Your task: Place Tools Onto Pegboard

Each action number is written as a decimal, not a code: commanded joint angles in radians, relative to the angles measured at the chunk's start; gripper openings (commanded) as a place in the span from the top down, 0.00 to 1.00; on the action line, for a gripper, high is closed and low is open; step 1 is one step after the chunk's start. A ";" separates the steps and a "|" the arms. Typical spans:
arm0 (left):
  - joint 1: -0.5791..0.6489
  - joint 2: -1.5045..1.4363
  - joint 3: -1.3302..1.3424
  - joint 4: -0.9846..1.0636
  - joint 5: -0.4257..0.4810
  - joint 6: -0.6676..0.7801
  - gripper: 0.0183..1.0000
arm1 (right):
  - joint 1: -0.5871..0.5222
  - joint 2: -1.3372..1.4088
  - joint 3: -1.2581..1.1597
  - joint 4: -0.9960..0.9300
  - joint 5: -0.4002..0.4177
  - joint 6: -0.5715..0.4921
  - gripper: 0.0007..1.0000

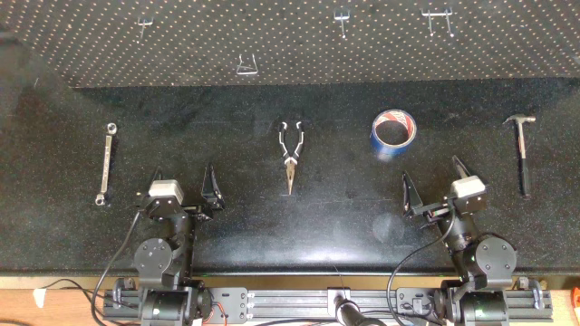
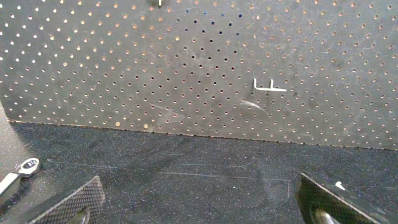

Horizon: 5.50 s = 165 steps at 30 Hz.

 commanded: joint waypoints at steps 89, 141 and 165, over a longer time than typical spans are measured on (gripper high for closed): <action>0.698 1.775 1.239 -0.800 0.057 0.726 0.01 | 0.005 -0.011 -0.003 -0.006 -0.010 0.015 0.02; 0.726 1.330 1.177 -0.636 0.232 0.653 0.99 | 0.005 -0.011 -0.003 -0.006 -0.010 0.014 0.03; 0.275 0.797 0.774 -0.415 0.122 0.233 0.99 | 0.005 -0.011 -0.003 -0.006 -0.010 0.015 0.02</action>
